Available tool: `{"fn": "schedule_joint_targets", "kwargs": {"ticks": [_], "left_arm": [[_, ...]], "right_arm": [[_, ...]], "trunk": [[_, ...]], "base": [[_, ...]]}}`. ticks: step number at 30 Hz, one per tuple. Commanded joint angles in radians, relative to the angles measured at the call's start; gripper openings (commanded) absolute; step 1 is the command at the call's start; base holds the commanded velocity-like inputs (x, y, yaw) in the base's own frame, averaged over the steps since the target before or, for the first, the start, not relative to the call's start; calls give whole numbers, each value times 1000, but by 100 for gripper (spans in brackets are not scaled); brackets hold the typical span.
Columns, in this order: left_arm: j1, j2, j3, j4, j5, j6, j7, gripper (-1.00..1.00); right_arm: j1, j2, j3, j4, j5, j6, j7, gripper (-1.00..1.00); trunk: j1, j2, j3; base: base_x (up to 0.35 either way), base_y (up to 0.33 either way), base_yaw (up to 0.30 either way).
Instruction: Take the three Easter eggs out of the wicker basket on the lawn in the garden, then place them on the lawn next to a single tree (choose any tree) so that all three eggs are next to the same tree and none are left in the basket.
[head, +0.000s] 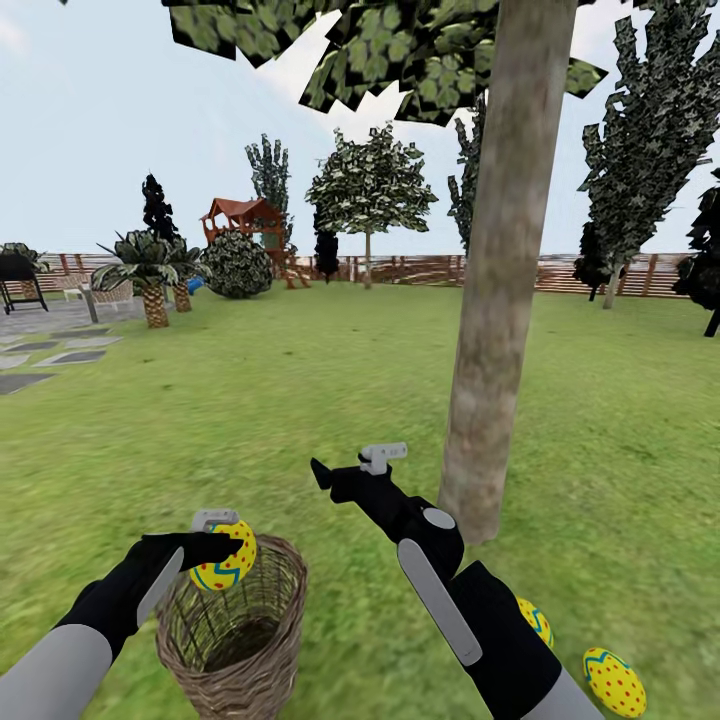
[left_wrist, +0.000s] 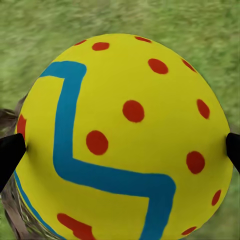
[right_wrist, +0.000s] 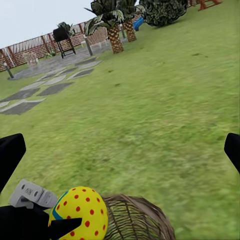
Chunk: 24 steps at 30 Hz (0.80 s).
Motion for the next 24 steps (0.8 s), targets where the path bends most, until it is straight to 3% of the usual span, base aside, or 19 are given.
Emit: {"fn": "schedule_joint_targets", "kwargs": {"ticks": [1,15,24], "left_arm": [[-1,1,-4,-1,6,4,2,-100],[-1,1,-4,-1,5,4,2,-100],[-1,1,-5,-1,5,4,2,-100]], "right_arm": [[-1,0,1,-1,-11,3,-10,100],[-1,1,2,-1,-11,3,-10,100],[-1,1,1,-1,-12,3,-10,100]], "trunk": [[-4,7,2],[-58,105,46],[-92,168,75]], "base": [[-3,0,0],[0,0,-2],[0,0,-219]]}}
